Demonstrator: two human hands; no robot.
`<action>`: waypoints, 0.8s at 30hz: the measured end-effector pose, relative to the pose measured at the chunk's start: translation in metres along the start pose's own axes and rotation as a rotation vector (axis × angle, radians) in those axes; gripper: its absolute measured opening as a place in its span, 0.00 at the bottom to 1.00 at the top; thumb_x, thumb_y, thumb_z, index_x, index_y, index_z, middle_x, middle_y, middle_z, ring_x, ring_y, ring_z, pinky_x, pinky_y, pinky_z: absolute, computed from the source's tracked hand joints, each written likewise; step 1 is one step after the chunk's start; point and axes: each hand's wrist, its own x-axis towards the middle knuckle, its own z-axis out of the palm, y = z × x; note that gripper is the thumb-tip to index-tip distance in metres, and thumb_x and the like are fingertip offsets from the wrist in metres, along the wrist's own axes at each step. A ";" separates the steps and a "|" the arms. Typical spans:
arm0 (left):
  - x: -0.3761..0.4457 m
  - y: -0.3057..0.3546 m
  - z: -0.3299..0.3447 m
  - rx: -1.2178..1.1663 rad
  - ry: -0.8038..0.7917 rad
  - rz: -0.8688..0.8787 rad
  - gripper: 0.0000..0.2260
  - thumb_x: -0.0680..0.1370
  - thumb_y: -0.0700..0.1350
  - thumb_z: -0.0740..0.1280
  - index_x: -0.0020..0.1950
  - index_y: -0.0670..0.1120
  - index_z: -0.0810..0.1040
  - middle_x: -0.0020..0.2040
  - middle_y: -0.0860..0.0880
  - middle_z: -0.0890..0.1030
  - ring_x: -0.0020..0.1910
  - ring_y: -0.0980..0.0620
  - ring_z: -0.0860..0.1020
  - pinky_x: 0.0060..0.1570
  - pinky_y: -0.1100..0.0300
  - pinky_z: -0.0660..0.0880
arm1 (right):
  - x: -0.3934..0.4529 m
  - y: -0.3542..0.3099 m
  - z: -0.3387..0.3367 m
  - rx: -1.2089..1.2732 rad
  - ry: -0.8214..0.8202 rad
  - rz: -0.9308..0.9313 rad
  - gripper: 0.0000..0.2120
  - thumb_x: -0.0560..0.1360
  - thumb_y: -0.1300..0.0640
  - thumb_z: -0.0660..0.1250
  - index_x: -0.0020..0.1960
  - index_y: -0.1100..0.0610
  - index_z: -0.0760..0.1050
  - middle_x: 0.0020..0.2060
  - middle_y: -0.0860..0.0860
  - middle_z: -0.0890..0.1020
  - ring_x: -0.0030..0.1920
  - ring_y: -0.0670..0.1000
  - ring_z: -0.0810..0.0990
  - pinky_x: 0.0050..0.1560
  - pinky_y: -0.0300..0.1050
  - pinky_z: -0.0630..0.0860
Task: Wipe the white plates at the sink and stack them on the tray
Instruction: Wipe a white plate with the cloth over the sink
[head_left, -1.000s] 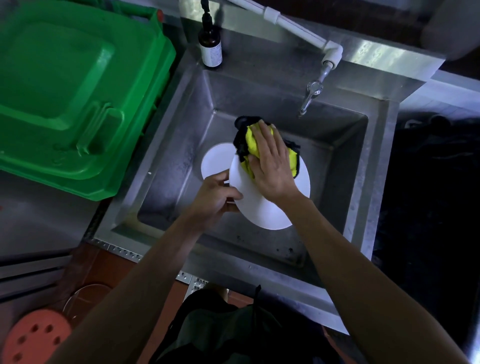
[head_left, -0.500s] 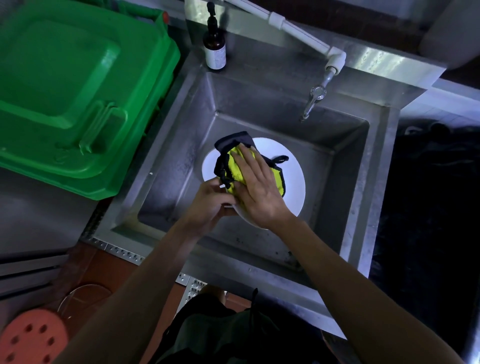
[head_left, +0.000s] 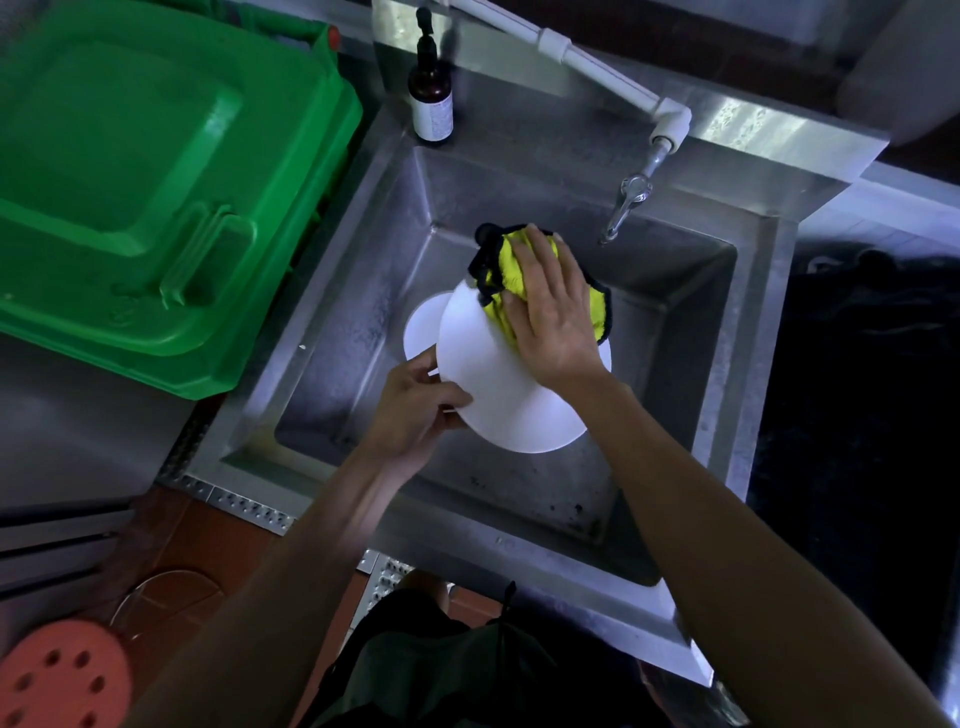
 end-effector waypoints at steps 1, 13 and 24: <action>0.000 0.000 0.000 -0.004 0.016 0.008 0.20 0.71 0.26 0.64 0.56 0.44 0.83 0.48 0.44 0.85 0.46 0.45 0.83 0.40 0.52 0.82 | 0.000 0.003 0.000 -0.003 0.001 0.033 0.25 0.85 0.52 0.56 0.80 0.57 0.59 0.80 0.54 0.59 0.80 0.60 0.53 0.78 0.59 0.54; 0.008 -0.005 0.006 -0.034 0.161 0.055 0.20 0.65 0.34 0.68 0.53 0.50 0.86 0.49 0.45 0.86 0.45 0.46 0.85 0.40 0.52 0.81 | -0.035 0.010 0.012 0.033 -0.027 0.281 0.26 0.85 0.51 0.55 0.81 0.57 0.57 0.81 0.54 0.55 0.81 0.59 0.50 0.79 0.56 0.48; 0.025 -0.002 0.018 -0.084 0.233 0.054 0.22 0.67 0.28 0.65 0.59 0.41 0.82 0.46 0.41 0.83 0.45 0.41 0.81 0.40 0.52 0.80 | -0.069 -0.044 0.036 0.197 -0.056 0.378 0.26 0.85 0.52 0.55 0.81 0.58 0.56 0.81 0.54 0.54 0.81 0.57 0.49 0.79 0.56 0.47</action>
